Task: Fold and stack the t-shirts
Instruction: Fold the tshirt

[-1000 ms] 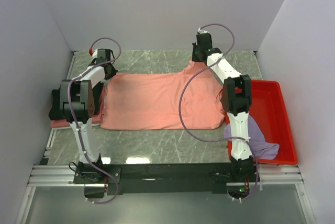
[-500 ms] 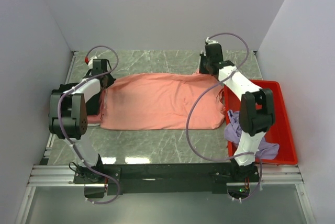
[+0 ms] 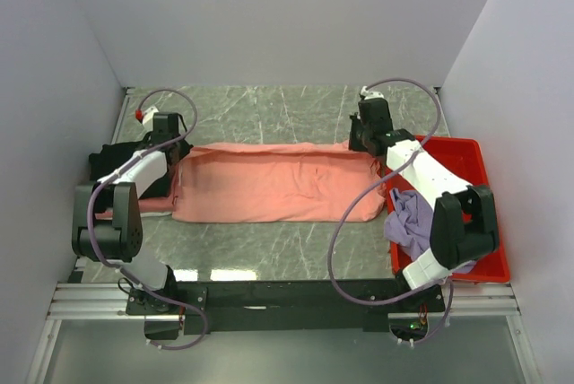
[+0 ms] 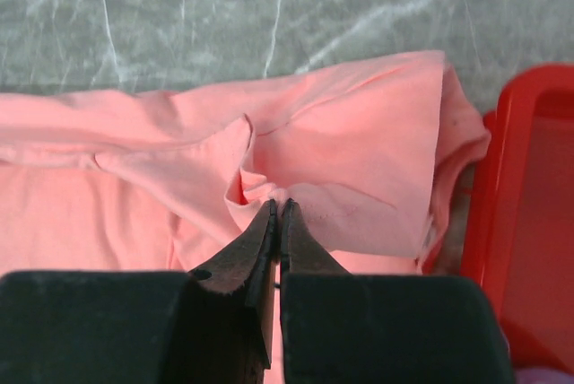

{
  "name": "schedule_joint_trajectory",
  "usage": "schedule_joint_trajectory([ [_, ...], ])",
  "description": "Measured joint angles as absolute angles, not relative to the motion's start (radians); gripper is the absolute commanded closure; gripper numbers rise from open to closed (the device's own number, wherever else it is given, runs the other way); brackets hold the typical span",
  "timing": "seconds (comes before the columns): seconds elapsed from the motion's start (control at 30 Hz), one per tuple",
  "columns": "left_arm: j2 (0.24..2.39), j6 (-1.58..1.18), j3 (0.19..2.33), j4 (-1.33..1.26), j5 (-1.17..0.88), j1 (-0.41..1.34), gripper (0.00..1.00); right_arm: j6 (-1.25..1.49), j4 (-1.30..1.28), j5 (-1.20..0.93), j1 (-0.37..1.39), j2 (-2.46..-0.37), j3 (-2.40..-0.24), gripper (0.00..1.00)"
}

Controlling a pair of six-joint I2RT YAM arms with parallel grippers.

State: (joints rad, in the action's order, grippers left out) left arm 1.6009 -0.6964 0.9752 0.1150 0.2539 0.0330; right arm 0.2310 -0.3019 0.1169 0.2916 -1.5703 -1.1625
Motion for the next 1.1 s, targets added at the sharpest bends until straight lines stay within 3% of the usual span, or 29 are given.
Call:
schedule_joint_trajectory([
  [0.73, 1.5, -0.723, 0.873, 0.117, 0.292, 0.033, 0.98, 0.296, -0.333, 0.165, 0.341, -1.288, -0.889, 0.99],
  [0.77, 1.492, -0.728, 0.862, 0.123, 0.294, 0.033, 0.93, 0.305, -0.336, 0.165, 0.352, -1.277, -0.87, 0.92],
  [0.8, 1.483, -0.731, 0.852, 0.13, 0.295, 0.033, 0.71, 0.319, -0.341, 0.165, 0.369, -1.262, -0.844, 0.61],
  [0.83, 1.472, -0.734, 0.843, 0.142, 0.295, 0.033, 0.58, 0.339, -0.349, 0.164, 0.383, -1.249, -0.821, 0.37],
  [0.87, 1.456, -0.745, 0.834, 0.158, 0.298, 0.033, 0.47, 0.344, -0.361, 0.164, 0.395, -1.238, -0.802, 0.25],
  [0.9, 1.444, -0.755, 0.834, 0.175, 0.3, 0.033, 0.27, 0.356, -0.374, 0.158, 0.409, -1.224, -0.78, 0.21],
  [1.1, 1.365, -0.78, 0.843, 0.213, 0.293, 0.047, 0.03, 0.39, -0.465, 0.128, 0.443, -1.113, -0.733, 0.16],
])
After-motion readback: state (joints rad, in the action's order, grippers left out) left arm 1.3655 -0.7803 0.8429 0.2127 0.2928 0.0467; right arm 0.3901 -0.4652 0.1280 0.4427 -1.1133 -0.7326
